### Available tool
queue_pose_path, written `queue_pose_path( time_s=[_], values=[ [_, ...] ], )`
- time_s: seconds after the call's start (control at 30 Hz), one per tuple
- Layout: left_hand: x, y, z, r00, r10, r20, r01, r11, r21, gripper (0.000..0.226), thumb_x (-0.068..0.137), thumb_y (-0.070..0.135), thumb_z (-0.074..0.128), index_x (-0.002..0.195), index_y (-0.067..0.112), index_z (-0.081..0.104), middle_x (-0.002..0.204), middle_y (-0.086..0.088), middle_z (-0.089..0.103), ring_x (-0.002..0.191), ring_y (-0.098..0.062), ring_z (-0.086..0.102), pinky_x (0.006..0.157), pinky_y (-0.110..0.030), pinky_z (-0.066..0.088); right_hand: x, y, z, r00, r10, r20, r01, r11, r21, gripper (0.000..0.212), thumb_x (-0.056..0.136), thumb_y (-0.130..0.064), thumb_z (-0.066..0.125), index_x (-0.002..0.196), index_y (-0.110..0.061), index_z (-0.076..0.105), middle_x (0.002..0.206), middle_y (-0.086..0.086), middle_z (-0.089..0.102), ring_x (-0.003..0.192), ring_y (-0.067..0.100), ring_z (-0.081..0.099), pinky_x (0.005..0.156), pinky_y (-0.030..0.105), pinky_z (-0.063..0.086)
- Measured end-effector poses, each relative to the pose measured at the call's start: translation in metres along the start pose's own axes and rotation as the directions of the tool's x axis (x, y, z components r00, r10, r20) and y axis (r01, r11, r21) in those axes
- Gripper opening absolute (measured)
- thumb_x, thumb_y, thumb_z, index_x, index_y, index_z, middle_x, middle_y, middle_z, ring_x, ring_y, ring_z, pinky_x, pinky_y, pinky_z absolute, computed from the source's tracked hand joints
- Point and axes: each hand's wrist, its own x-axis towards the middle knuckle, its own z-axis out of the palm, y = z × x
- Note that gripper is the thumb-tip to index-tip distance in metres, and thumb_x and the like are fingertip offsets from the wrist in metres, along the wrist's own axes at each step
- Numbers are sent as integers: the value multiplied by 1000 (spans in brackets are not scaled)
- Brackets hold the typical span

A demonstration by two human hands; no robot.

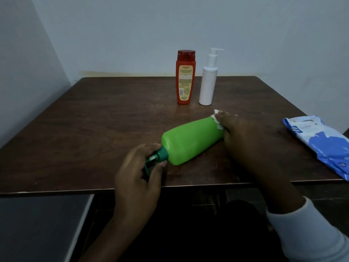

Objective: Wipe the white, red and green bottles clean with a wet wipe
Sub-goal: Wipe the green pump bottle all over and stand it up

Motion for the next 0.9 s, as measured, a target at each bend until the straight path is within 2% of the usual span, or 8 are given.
queue_pose_path(
  time_s=[0.13, 0.23, 0.37, 0.53, 0.63, 0.73, 0.83, 0.9],
  values=[
    [1, 4, 5, 996, 79, -44, -81, 996, -45, 37, 83, -5, 79, 113, 12, 67, 113, 2, 68, 109, -1, 64, 94, -11, 45, -10, -14, 0, 993, -112, -40, 112, 994, 2, 38, 93, -8, 50, 130, -14, 60, 117, 10, 67, 107, 29, 61, 83, 27, 40],
    [12, 7, 4, 995, 92, -36, -95, 990, -100, 28, 84, 7, 81, 109, 9, 69, 110, 2, 70, 106, -3, 66, 90, -15, 49, -8, -23, 2, 988, -123, -95, 144, 954, 263, 31, 93, -11, 57, 120, -25, 68, 112, -1, 71, 99, 13, 66, 87, 23, 48],
    [29, 8, 1, 997, -63, -33, 57, 986, -159, 27, 80, 25, 83, 102, 22, 68, 103, 14, 72, 99, -7, 70, 80, -23, 56, -5, -44, -10, 980, -194, -34, 184, 843, 506, 31, 91, -13, 62, 114, -33, 71, 113, -15, 69, 103, 1, 63, 90, 32, 53],
    [38, 2, -2, 989, -149, 1, 147, 977, -156, 29, 83, 17, 83, 107, 28, 72, 106, 13, 74, 104, -7, 70, 84, -25, 57, -14, -53, -20, 914, -397, 85, 360, 888, 286, 40, 94, -16, 57, 125, -41, 59, 118, -12, 67, 89, 1, 63, 75, 21, 54],
    [34, 0, -4, 970, -243, 32, 244, 945, -219, 22, 82, 15, 84, 99, 26, 75, 100, 8, 77, 97, -11, 73, 83, -32, 58, -4, -35, -18, 940, -334, 66, 319, 933, 169, 42, 92, -11, 59, 126, -35, 59, 112, -4, 70, 73, -5, 53, 65, 5, 39],
    [32, 3, -7, 934, -355, 49, 354, 894, -275, 11, 82, 26, 82, 88, 20, 75, 82, 0, 78, 74, -12, 74, 66, -38, 59, 1, -23, -20, 967, -254, -24, 255, 954, 156, 37, 92, -9, 59, 124, -26, 63, 114, 1, 68, 87, 1, 54, 73, -2, 36],
    [33, 7, -10, 871, -481, 100, 485, 812, -326, 41, 81, 40, 78, 80, 1, 66, 62, -17, 71, 48, -25, 67, 48, -38, 51, -5, -21, -22, 960, -189, -208, 241, 935, 261, 36, 92, -10, 57, 125, -24, 62, 114, -6, 65, 96, 3, 61, 85, 0, 39],
    [36, 7, -9, 805, -566, 179, 584, 699, -412, 50, 82, 34, 79, 83, -12, 61, 63, -26, 70, 49, -29, 66, 47, -30, 52, -9, -21, -23, 954, -126, -273, 217, 917, 336, 35, 93, -10, 57, 125, -22, 63, 115, -8, 64, 95, -3, 62, 83, 3, 43]
  ],
)
